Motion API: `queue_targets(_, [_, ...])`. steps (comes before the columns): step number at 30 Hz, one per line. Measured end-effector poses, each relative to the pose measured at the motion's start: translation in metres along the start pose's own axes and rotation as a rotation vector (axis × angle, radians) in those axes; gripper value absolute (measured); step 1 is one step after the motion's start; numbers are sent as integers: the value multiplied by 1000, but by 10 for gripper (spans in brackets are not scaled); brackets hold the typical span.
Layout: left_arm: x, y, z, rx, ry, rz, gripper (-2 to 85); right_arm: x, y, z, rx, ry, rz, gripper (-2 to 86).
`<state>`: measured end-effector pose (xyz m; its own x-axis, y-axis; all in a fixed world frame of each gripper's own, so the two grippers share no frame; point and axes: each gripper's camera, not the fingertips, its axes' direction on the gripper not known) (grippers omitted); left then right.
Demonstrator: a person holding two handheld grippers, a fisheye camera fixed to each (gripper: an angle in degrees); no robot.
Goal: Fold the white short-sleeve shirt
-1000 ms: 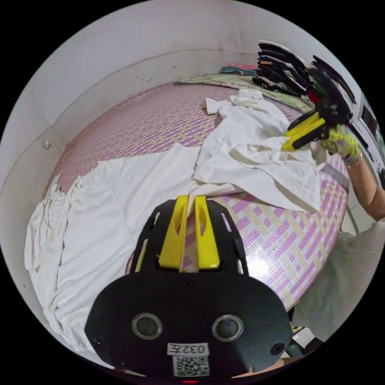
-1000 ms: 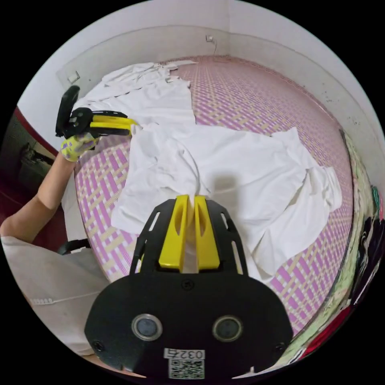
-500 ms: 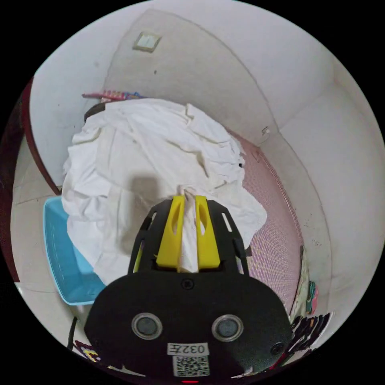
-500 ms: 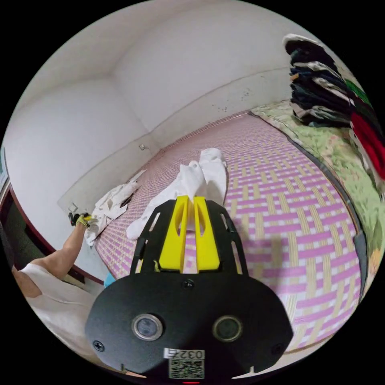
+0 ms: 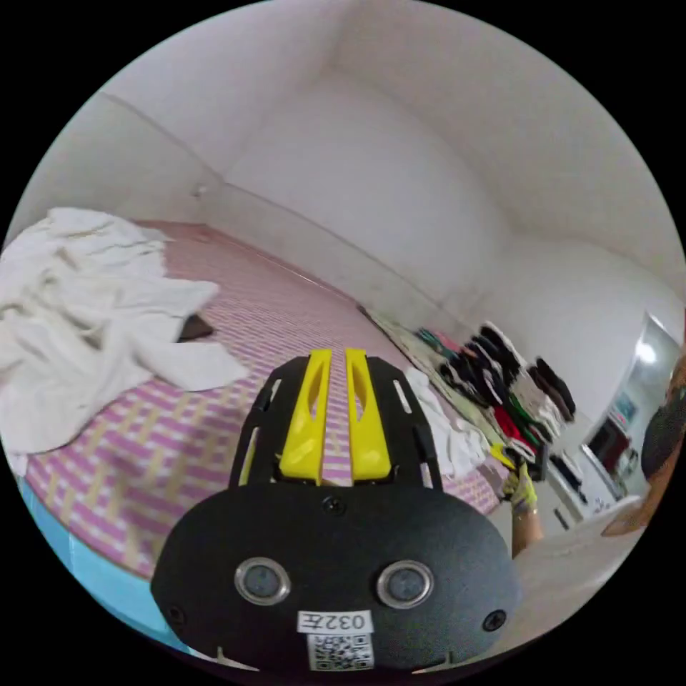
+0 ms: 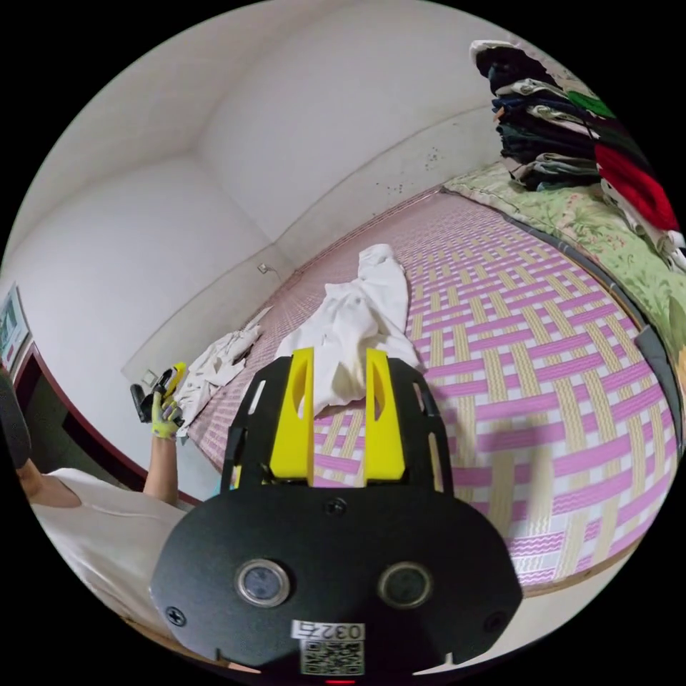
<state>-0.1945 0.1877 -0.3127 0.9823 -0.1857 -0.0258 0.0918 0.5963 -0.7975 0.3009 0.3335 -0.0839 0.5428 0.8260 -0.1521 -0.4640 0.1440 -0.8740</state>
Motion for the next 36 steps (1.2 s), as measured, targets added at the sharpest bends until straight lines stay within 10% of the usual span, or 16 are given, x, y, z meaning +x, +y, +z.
queue_targets(10, [198, -52, 356, -678, 342, 339, 119, 22, 57, -71, 91, -116, -8, 94])
queue_targets(17, [195, -65, 466, -908, 323, 438, 116, 54, 97, -125, 158, -112, 32, 84])
queue_targets(22, [195, -87, 475, -980, 649, 433, 31, 77, 121, -149, 207, -98, 64, 79])
queue_targets(30, [221, -177, 448, -786, 1160, 100, -5, 88, 128, -155, 240, -121, 57, 76])
queue_targets(36, [242, -278, 384, -413, 1217, 25, -12, 62, 113, -144, 210, -130, -62, 79])
